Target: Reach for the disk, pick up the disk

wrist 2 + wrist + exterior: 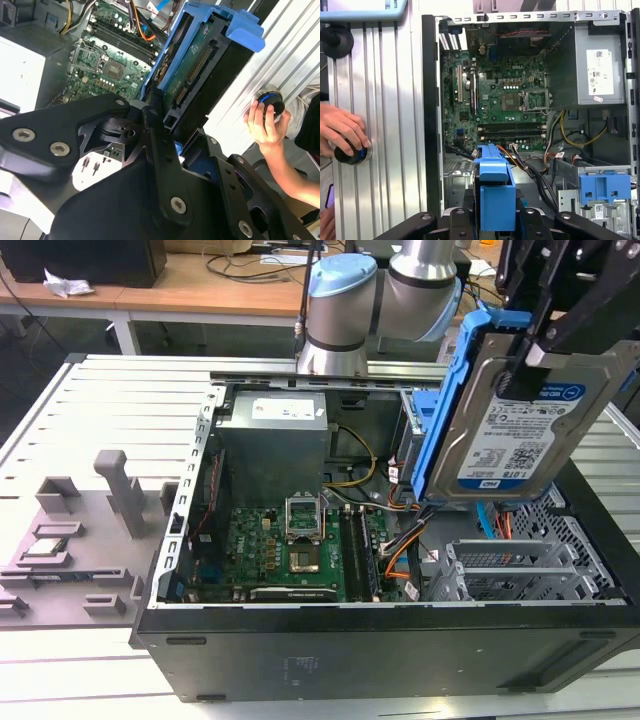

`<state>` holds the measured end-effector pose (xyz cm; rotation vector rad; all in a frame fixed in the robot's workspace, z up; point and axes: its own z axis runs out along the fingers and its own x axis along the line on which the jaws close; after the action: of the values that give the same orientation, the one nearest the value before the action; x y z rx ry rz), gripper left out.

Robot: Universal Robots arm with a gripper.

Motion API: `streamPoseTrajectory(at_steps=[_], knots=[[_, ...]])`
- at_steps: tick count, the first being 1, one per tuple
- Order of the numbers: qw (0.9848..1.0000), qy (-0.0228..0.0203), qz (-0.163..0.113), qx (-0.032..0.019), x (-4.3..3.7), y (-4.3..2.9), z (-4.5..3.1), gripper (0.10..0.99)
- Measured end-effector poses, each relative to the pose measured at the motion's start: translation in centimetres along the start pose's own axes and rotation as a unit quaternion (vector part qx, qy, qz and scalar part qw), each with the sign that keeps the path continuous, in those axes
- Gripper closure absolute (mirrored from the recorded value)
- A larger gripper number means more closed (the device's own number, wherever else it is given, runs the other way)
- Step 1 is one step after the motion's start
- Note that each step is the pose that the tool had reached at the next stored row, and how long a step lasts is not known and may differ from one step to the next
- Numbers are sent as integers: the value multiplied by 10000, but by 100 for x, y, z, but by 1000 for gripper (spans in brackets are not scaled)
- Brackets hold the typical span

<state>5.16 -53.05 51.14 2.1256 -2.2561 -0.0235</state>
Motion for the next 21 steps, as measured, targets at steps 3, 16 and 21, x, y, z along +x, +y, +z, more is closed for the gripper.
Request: streamPoseTrajectory(at_steps=[3,16,21], knots=[[10000,1,0,-9,-6,-109,4,722],[10000,4,0,-31,-24,-398,34,722],[10000,4,-1,-39,-28,-449,99,722]])
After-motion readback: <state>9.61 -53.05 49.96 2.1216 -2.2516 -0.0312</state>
